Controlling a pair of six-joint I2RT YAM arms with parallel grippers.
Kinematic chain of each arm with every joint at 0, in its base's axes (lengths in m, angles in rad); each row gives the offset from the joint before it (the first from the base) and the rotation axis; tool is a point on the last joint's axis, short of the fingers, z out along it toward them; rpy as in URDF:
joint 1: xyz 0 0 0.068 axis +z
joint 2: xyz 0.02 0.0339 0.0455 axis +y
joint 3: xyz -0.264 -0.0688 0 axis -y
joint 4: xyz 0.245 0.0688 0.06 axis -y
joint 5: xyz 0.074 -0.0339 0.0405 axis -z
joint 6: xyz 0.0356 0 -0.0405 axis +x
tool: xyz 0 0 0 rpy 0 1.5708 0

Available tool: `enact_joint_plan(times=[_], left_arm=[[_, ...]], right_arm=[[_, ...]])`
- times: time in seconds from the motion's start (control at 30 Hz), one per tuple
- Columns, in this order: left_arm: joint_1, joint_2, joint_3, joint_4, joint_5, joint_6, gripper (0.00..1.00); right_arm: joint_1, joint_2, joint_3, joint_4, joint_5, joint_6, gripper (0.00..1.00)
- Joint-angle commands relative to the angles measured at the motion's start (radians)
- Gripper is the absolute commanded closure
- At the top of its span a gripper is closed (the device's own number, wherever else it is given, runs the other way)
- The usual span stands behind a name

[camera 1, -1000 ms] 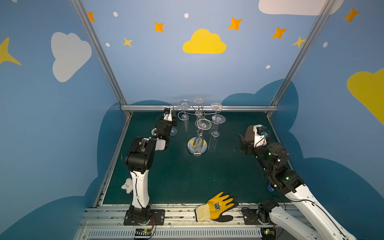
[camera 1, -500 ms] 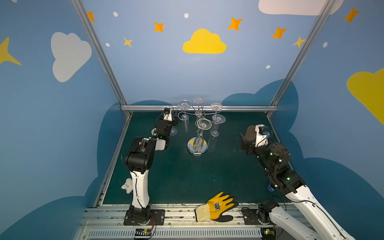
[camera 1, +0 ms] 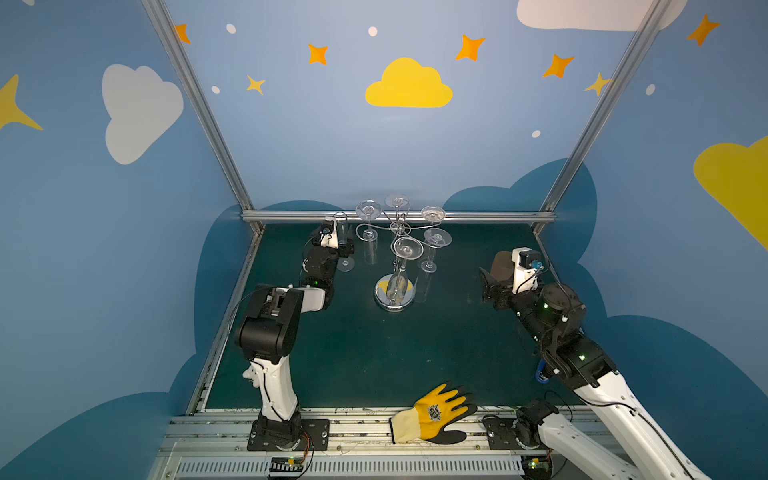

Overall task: Take the wine glass off the wine glass rack
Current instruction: 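Move the left gripper up to the rack toward a hanging glass stem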

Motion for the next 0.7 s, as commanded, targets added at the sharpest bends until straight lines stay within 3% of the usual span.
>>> enact_joint_plan(times=[0.0, 0.17, 0.3, 0.43, 0.67], left_arm=[[0.004, -0.124, -0.057, -0.033, -0.037, -0.040, 0.10], [0.004, -0.361, -0.153, -0.241, -0.051, -0.110, 0.10], [0.005, -0.582, -0.172, -0.547, -0.039, -0.173, 0.09], [0.018, -0.749, -0.127, -0.851, 0.088, -0.234, 0.07], [0.030, -0.934, -0.118, -1.088, 0.205, -0.452, 0.06]], right_arm=[[-0.006, -0.008, 0.069, -0.065, -0.034, 0.055, 0.12], [-0.007, -0.010, 0.126, -0.129, -0.055, 0.128, 0.12], [-0.007, -0.020, 0.148, -0.175, -0.086, 0.189, 0.13], [-0.007, -0.025, 0.158, -0.211, -0.139, 0.233, 0.13], [-0.007, 0.010, 0.199, -0.270, -0.217, 0.276, 0.12]])
